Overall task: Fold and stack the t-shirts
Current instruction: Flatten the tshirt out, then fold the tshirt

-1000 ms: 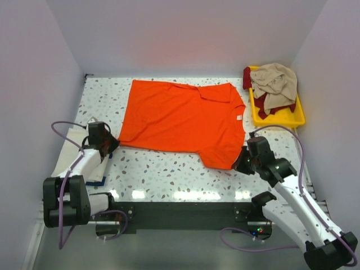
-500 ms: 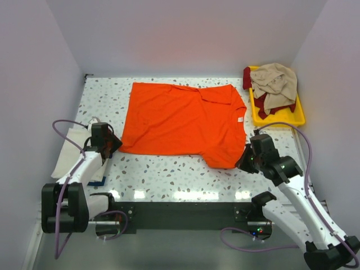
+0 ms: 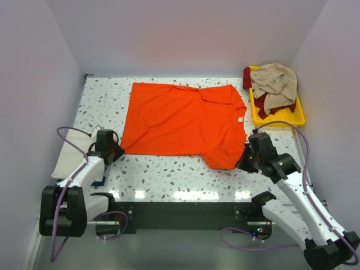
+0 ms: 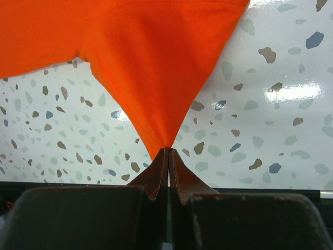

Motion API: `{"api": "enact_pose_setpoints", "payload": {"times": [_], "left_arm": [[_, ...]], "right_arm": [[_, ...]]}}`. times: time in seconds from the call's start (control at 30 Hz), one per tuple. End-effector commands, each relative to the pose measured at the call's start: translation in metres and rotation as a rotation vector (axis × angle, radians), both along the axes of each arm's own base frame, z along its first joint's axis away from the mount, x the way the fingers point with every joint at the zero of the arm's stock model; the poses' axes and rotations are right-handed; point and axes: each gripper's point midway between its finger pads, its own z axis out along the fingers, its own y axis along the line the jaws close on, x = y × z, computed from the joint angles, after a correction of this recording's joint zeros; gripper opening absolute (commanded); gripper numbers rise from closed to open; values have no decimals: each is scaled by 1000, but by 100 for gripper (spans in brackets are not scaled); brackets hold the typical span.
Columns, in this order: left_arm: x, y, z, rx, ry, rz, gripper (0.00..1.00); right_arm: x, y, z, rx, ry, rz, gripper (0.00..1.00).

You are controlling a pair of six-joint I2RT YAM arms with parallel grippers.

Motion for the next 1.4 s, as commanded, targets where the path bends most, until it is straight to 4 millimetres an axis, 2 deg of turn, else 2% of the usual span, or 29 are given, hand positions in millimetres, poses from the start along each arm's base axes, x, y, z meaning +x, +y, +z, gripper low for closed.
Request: {"api": "enact_pose_setpoints", "payload": {"times": [0.0, 0.27, 0.5, 0.6, 0.67, 0.73, 0.93, 1.03, 1.13, 1.23, 1.33, 1.37], "left_arm": [[1, 3, 1, 4, -23, 44, 31], [7, 7, -2, 26, -24, 50, 32], [8, 8, -11, 35, -19, 44, 29], [9, 6, -12, 31, -25, 29, 18], [11, 4, -11, 25, -32, 20, 5], [11, 3, -9, 19, -34, 14, 0], [9, -1, 8, 3, -64, -1, 0], [10, -2, 30, -1, -116, -14, 0], [11, -4, 42, -3, -142, -24, 0], [20, -8, 50, -16, -167, -44, 0], [40, -13, 56, -36, -164, -61, 0], [52, -15, 58, -38, -157, -64, 0]], "right_arm": [[8, 0, 11, -8, -41, 5, 0], [8, 0, 9, -10, -36, 5, 0], [5, -6, 17, -30, -50, -6, 0], [1, -8, 20, -31, -52, -10, 0], [-1, -11, 22, -34, -57, -18, 0], [-3, -13, 25, -35, -63, -19, 0], [-12, -18, 30, -41, -65, -28, 0], [-17, -23, 35, -49, -70, -29, 0], [-19, -25, 37, -53, -81, -33, 0], [-8, -14, 33, -26, -77, -14, 0], [23, 4, 34, -1, -93, 1, 0], [40, 10, 40, 12, -136, 2, 0]]}}
